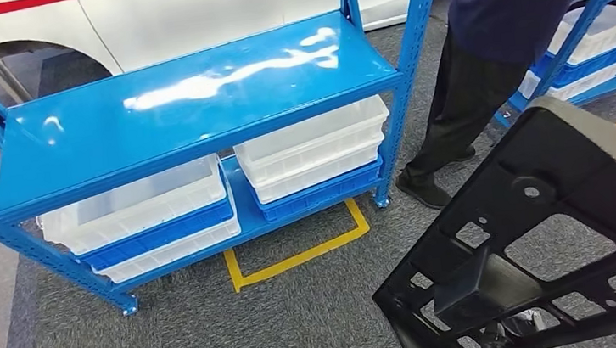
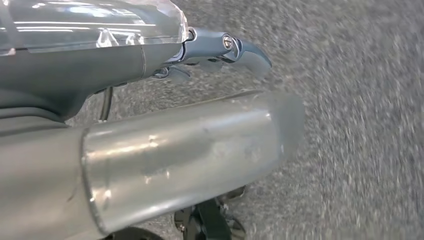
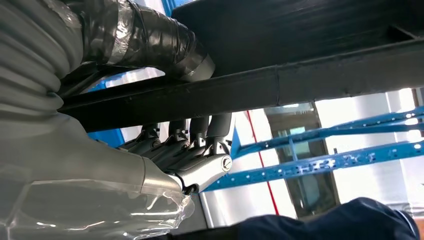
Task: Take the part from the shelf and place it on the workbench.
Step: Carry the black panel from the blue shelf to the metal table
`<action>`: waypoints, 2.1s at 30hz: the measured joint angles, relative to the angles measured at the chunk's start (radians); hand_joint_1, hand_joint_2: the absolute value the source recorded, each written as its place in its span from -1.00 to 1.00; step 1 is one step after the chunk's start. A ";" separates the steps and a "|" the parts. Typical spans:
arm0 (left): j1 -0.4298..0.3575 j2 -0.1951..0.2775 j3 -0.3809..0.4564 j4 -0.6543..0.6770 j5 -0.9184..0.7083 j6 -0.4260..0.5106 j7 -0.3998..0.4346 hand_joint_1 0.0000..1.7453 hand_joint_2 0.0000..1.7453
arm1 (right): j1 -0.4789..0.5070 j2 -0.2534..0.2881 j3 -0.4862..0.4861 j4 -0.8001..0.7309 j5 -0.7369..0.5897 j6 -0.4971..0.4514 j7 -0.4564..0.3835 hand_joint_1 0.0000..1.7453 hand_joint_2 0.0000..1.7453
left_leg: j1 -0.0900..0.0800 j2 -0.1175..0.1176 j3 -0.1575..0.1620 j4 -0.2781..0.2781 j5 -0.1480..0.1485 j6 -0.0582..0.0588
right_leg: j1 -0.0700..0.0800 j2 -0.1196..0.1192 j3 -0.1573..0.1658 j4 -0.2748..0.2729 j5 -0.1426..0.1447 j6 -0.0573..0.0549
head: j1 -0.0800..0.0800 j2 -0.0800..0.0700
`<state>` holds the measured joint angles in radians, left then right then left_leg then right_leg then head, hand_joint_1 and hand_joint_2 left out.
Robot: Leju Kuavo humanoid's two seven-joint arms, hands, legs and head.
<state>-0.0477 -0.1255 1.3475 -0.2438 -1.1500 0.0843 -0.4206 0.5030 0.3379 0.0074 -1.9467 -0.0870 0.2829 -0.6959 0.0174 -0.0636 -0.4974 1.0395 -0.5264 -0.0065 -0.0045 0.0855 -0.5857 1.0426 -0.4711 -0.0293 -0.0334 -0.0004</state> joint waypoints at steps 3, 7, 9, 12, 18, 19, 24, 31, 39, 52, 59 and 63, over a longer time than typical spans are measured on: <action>-0.002 0.001 0.008 0.000 0.004 -0.005 0.003 -1.00 -1.00 | 0.002 0.005 0.000 0.000 0.013 0.000 0.000 1.00 1.00 | 0.003 0.008 0.002 -0.028 0.001 0.007 | 0.000 0.030 -0.014 0.002 0.011 0.021 | 0.000 0.000; -0.002 0.002 0.011 0.000 0.006 -0.012 0.004 -1.00 -1.00 | -0.003 0.006 0.000 0.000 0.023 -0.008 0.000 1.00 1.00 | 0.007 0.061 0.001 -0.045 0.018 0.026 | 0.001 -0.048 -0.076 0.127 -0.069 0.038 | 0.005 0.000; 0.003 0.004 0.014 0.000 0.007 -0.016 0.005 -1.00 -1.00 | -0.011 0.006 0.000 0.003 0.037 -0.016 0.000 1.00 1.00 | 0.004 0.090 -0.002 -0.044 0.019 0.028 | -0.006 -0.073 -0.126 0.244 -0.119 0.046 | 0.006 0.000; 0.002 0.007 0.017 0.000 0.004 -0.023 0.006 -1.00 -1.00 | -0.020 0.007 0.000 0.008 0.057 -0.030 0.000 1.00 1.00 | 0.004 0.128 0.000 -0.042 0.016 0.023 | -0.015 -0.092 -0.093 0.202 -0.071 0.052 | 0.006 0.000; -0.008 0.011 0.018 0.000 -0.005 -0.027 -0.006 -1.00 -1.00 | -0.037 0.008 0.009 0.009 0.069 -0.052 0.001 1.00 1.00 | -0.005 0.181 0.015 -0.042 0.005 -0.007 | 0.000 -0.141 0.007 -0.004 -0.010 0.023 | 0.006 0.000; -0.009 0.012 0.018 0.000 -0.006 -0.027 -0.007 -1.00 -1.00 | -0.037 0.008 0.010 0.009 0.070 -0.053 0.001 1.00 1.00 | -0.004 0.177 0.016 -0.039 0.000 -0.013 | -0.002 -0.131 0.007 -0.008 -0.007 0.017 | 0.006 0.000; -0.003 0.021 0.023 0.000 -0.011 -0.031 -0.003 -1.00 -1.00 | -0.041 0.011 0.020 0.009 0.079 -0.059 0.001 1.00 1.00 | 0.005 0.077 -0.091 0.193 -0.128 -0.022 | -0.004 -0.076 0.003 -0.018 0.004 -0.009 | 0.005 0.000; 0.002 0.032 0.035 0.000 -0.010 -0.035 0.003 -1.00 -1.00 | -0.043 0.011 0.031 0.011 0.084 -0.068 0.001 1.00 1.00 | 0.005 -0.003 -0.024 -0.010 0.009 -0.007 | 0.000 0.016 -0.009 0.005 0.003 0.005 | 0.005 0.000; 0.004 0.032 0.036 0.000 -0.009 -0.037 0.000 -1.00 -1.00 | -0.047 0.010 0.036 0.012 0.084 -0.071 0.001 1.00 1.00 | 0.005 0.080 -0.017 -0.038 0.024 0.026 | -0.004 -0.072 -0.120 0.212 -0.105 0.045 | 0.009 0.000; -0.006 0.029 0.046 0.000 0.000 -0.046 0.008 -1.00 -1.00 | -0.051 0.008 0.053 0.027 0.090 -0.085 0.001 1.00 1.00 | 0.001 0.135 -0.019 0.032 -0.052 -0.017 | -0.001 -0.103 0.005 -0.024 0.005 -0.005 | 0.007 0.000; 0.004 0.029 0.059 0.000 -0.002 -0.046 0.014 -1.00 -1.00 | -0.052 0.004 0.059 0.038 0.081 -0.093 0.001 1.00 1.00 | 0.006 0.046 -0.076 0.113 -0.031 -0.018 | 0.000 -0.007 0.005 -0.010 0.001 -0.009 | 0.007 0.000; 0.003 0.029 0.060 0.000 -0.003 -0.046 0.014 -1.00 -1.00 | -0.048 0.003 0.060 0.039 0.077 -0.094 0.001 1.00 1.00 | 0.004 -0.006 -0.024 -0.014 0.005 -0.004 | 0.000 0.040 -0.009 0.006 0.000 0.014 | 0.007 0.000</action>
<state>-0.0451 -0.0961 1.4072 -0.2438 -1.1525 0.0381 -0.4067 0.4547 0.3409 0.0674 -1.9081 -0.0099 0.1889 -0.6950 0.0210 -0.0695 -0.5215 1.0251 -0.5212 -0.0107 -0.0045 0.1251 -0.5946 1.0486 -0.4716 -0.0156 -0.0265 -0.0003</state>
